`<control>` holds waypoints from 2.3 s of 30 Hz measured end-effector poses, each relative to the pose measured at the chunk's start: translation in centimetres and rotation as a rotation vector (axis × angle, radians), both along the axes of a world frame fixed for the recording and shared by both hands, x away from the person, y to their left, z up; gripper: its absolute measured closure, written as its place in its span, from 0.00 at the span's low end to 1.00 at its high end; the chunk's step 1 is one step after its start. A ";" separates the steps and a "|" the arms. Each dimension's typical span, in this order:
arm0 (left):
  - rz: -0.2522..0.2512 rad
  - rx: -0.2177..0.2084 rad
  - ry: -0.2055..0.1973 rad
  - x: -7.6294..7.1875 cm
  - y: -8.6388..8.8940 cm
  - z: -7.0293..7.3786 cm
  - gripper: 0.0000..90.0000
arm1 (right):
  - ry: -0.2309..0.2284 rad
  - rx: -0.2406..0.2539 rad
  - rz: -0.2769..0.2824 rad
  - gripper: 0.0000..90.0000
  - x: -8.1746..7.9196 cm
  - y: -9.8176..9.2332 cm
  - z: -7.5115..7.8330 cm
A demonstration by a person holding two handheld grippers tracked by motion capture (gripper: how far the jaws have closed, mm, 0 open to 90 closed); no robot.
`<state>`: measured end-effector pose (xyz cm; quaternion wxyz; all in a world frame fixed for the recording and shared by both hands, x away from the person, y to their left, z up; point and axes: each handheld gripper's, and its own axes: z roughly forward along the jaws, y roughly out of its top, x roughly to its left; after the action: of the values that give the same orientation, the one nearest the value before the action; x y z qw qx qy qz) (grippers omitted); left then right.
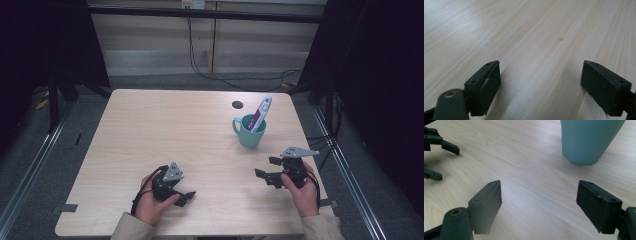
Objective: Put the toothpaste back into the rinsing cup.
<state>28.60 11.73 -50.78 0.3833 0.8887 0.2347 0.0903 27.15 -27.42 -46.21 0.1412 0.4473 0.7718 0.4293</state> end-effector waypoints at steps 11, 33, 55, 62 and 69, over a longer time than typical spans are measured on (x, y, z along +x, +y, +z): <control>0.001 -0.001 0.001 0.0 0.0 0.0 0.18 | 0.021 -0.004 0.001 0.22 -0.7 -0.3 -1.3; 0.001 -0.001 0.001 0.0 0.0 0.0 0.18 | 0.036 -0.020 0.008 0.22 -2.1 -0.8 -3.5; 0.000 -0.005 0.001 0.0 0.0 0.0 0.18 | 0.039 -0.079 0.025 0.23 -2.7 -0.7 -4.7; 0.000 -0.005 0.001 0.0 0.0 0.0 0.18 | 0.029 -0.108 0.033 0.22 -2.8 -0.5 -4.7; 0.000 -0.005 0.001 0.0 0.0 0.0 0.18 | 0.001 -0.182 0.052 0.21 -3.0 0.1 -4.8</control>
<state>28.60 11.73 -50.80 0.3852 0.8880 0.2350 0.0891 24.15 -27.37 -50.99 0.1695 0.4129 0.8190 0.3607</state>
